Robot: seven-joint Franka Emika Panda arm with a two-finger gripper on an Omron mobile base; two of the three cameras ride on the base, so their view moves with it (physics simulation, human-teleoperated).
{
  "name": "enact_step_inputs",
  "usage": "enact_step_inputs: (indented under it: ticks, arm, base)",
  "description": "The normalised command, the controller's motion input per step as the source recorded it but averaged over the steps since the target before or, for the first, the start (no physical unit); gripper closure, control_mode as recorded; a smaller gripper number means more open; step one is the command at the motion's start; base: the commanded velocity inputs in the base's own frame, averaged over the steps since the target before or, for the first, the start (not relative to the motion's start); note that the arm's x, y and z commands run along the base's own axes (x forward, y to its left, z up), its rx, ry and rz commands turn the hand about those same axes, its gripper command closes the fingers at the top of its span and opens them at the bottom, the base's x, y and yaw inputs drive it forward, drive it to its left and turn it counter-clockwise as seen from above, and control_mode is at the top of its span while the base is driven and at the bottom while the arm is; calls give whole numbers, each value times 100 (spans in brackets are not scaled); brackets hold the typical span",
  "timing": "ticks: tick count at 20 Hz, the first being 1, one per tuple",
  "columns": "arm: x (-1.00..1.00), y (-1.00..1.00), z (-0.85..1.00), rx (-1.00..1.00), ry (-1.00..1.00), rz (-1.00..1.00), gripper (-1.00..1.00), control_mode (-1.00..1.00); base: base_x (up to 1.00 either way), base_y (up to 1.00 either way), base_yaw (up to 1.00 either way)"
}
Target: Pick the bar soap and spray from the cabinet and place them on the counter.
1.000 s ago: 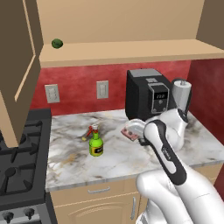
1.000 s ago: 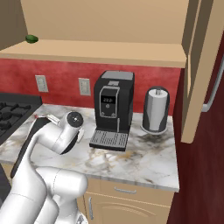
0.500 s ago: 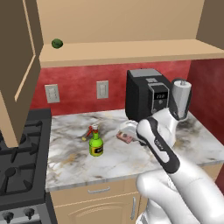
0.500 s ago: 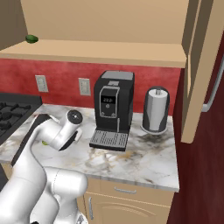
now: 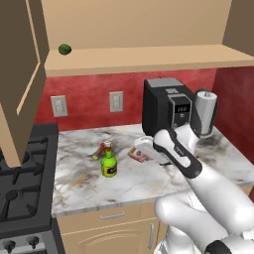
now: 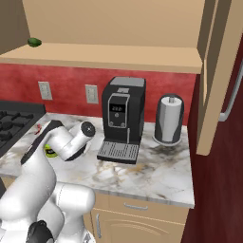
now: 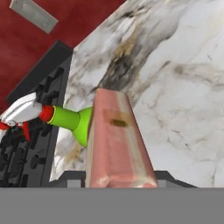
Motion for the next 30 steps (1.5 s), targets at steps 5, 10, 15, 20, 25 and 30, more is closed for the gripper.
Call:
enact_step_inputs:
  ticks: [5,10,15,20,25,30]
  arm:
    - [12,13,-41,1,-10,0,100,-100]
    - [14,18,-36,0,-10,0,100,-100]
    - [7,16,-35,1,-5,-1,100,-100]
    - [0,2,-22,7,1,0,100,-100]
    - [1,0,-12,11,1,0,100,-100]
    - [9,0,-15,4,1,0,100,-100]
  base:
    - [0,0,0]
    - [0,0,0]
    - [0,0,0]
    - [0,0,0]
    - [0,0,0]
    - [0,0,0]
